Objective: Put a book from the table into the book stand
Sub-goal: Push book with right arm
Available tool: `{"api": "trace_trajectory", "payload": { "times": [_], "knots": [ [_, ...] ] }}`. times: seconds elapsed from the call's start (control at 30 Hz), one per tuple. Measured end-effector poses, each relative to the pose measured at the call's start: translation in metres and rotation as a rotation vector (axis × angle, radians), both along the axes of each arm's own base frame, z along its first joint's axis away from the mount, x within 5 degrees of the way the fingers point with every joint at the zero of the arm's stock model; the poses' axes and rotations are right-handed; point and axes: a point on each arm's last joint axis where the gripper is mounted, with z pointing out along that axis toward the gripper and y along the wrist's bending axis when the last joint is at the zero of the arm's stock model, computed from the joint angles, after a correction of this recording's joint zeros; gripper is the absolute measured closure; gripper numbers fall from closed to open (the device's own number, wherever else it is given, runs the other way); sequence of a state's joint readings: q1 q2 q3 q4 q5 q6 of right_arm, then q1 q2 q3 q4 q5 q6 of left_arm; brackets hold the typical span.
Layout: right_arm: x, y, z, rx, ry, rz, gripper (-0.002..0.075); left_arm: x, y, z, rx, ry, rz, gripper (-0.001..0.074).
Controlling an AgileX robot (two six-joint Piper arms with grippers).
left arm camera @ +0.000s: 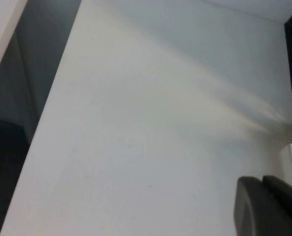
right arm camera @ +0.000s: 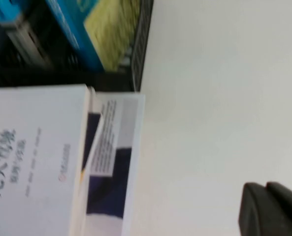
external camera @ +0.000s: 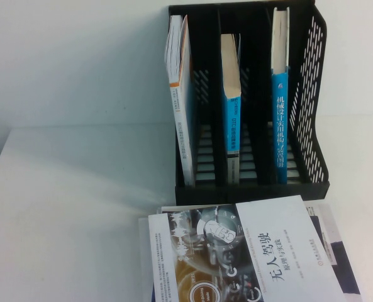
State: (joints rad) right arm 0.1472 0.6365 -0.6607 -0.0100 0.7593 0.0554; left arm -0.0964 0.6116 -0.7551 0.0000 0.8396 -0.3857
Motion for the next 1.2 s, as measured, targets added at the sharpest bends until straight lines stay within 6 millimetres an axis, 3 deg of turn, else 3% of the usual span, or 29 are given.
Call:
{"api": "trace_trajectory", "payload": {
  "times": [0.4, 0.5, 0.73, 0.87, 1.2],
  "knots": [
    [0.044, 0.021, -0.033, 0.056, 0.244, 0.134, 0.0729, 0.038, -0.039, -0.015, -0.105, 0.089, -0.419, 0.0738],
    [0.056, 0.026, -0.037, 0.053, 0.294, 0.173, 0.0729, 0.044, -0.038, -0.019, -0.120, 0.122, -0.446, 0.0738],
    [0.090, 0.034, -0.022, 0.050, 0.374, 0.220, 0.0729, 0.052, -0.029, -0.018, -0.237, 0.097, -0.510, 0.0738],
    [0.103, 0.043, -0.032, 0.094, 0.442, 0.282, 0.0729, 0.059, -0.031, -0.016, -0.345, 0.067, -0.607, 0.0738],
    [0.119, 0.053, -0.046, 0.184, 0.458, 0.314, 0.0729, 0.092, -0.025, -0.046, -0.431, 0.214, -0.600, 0.0738]
  ]
}}
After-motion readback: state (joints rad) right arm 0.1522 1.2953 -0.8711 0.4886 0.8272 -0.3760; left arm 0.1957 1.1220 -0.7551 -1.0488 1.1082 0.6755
